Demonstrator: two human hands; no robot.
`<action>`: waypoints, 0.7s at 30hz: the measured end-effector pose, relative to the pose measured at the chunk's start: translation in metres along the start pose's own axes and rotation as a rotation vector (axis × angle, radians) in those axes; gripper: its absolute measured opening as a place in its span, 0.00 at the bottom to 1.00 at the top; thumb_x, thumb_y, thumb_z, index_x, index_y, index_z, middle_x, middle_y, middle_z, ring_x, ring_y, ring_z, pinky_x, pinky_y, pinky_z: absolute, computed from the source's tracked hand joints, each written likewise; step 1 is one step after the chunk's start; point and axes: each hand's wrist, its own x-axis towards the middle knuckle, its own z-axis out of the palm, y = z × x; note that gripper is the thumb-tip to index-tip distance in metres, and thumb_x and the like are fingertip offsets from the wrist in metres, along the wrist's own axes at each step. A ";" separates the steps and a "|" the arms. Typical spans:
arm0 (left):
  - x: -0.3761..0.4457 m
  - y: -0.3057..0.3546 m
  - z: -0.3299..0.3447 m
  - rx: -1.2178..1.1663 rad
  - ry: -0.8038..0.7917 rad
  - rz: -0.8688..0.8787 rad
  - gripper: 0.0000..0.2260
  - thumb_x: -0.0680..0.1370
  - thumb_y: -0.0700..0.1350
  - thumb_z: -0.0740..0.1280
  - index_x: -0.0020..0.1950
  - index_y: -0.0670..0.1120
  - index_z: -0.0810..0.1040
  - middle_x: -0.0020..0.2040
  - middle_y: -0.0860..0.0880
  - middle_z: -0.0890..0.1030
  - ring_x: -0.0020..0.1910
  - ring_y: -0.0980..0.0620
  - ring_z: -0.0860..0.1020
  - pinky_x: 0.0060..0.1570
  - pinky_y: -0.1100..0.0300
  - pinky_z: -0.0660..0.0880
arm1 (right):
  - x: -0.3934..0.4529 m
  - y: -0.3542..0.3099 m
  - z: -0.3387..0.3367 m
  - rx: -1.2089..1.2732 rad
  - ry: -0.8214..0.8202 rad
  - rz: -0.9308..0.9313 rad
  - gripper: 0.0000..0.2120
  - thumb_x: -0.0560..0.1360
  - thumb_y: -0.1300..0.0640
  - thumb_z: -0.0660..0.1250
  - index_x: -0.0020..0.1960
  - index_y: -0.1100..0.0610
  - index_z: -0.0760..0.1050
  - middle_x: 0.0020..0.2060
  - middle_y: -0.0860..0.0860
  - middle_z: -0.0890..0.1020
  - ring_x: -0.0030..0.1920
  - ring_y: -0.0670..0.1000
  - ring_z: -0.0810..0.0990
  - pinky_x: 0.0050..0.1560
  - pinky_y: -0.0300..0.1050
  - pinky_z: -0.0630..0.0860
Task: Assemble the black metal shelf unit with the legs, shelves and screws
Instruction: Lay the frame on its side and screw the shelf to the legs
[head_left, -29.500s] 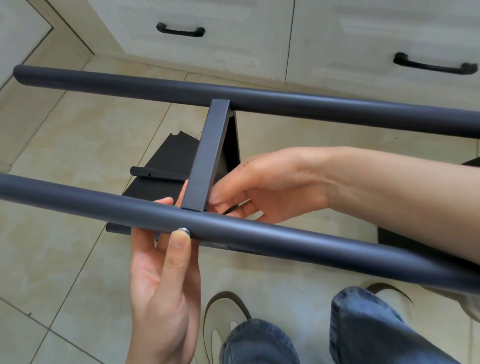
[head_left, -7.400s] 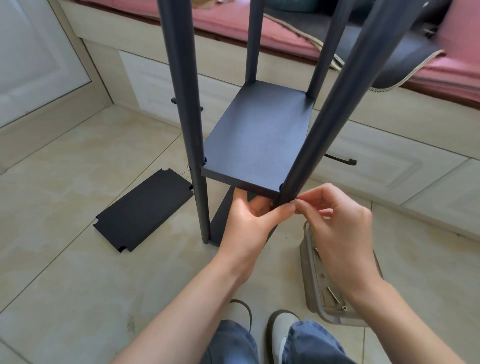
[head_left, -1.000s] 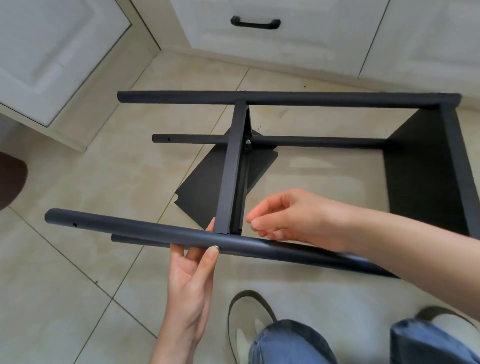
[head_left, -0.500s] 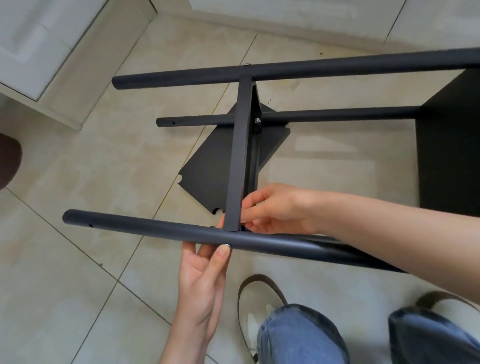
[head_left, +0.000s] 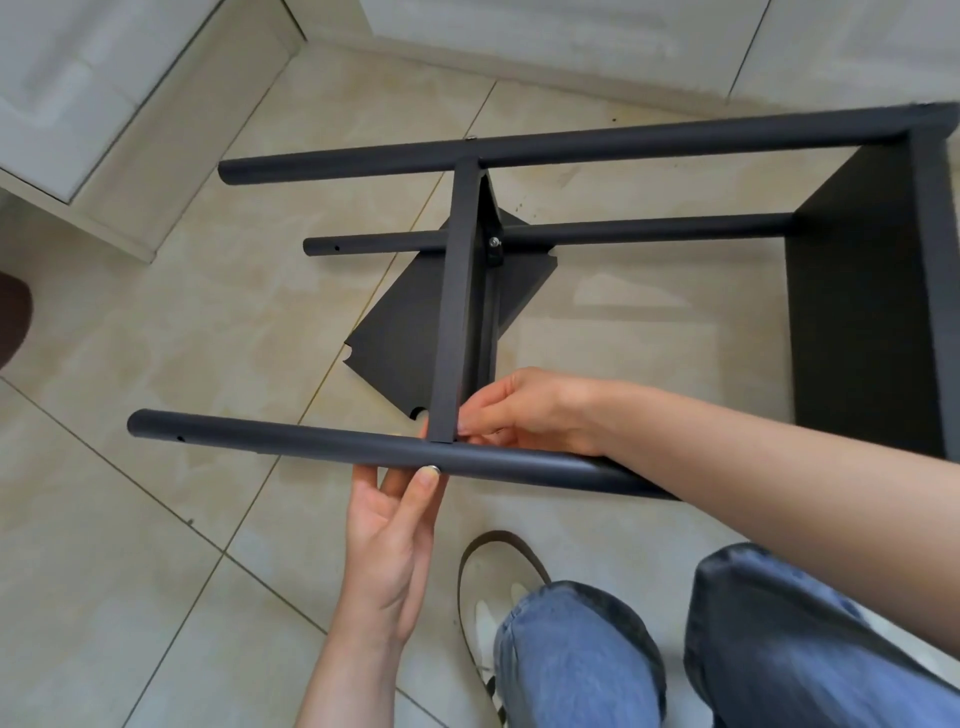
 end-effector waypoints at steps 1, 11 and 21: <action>0.000 0.000 -0.001 0.005 -0.004 0.001 0.45 0.54 0.54 0.87 0.66 0.50 0.71 0.53 0.48 0.85 0.57 0.51 0.83 0.57 0.60 0.79 | 0.001 0.000 -0.001 0.004 -0.010 -0.003 0.05 0.77 0.61 0.69 0.43 0.56 0.83 0.32 0.48 0.83 0.34 0.45 0.81 0.38 0.37 0.78; 0.004 -0.006 -0.008 -0.005 -0.005 -0.012 0.37 0.57 0.53 0.86 0.62 0.49 0.74 0.54 0.47 0.85 0.57 0.51 0.83 0.57 0.60 0.78 | 0.010 0.003 -0.009 0.096 -0.147 0.002 0.08 0.77 0.65 0.67 0.41 0.59 0.81 0.31 0.51 0.82 0.32 0.46 0.81 0.38 0.40 0.79; 0.006 -0.007 -0.011 0.000 -0.011 0.001 0.27 0.57 0.52 0.86 0.52 0.53 0.84 0.52 0.47 0.85 0.56 0.49 0.83 0.63 0.54 0.77 | 0.021 0.002 -0.014 0.132 -0.250 0.112 0.10 0.78 0.63 0.67 0.39 0.61 0.82 0.34 0.54 0.81 0.36 0.49 0.78 0.51 0.44 0.78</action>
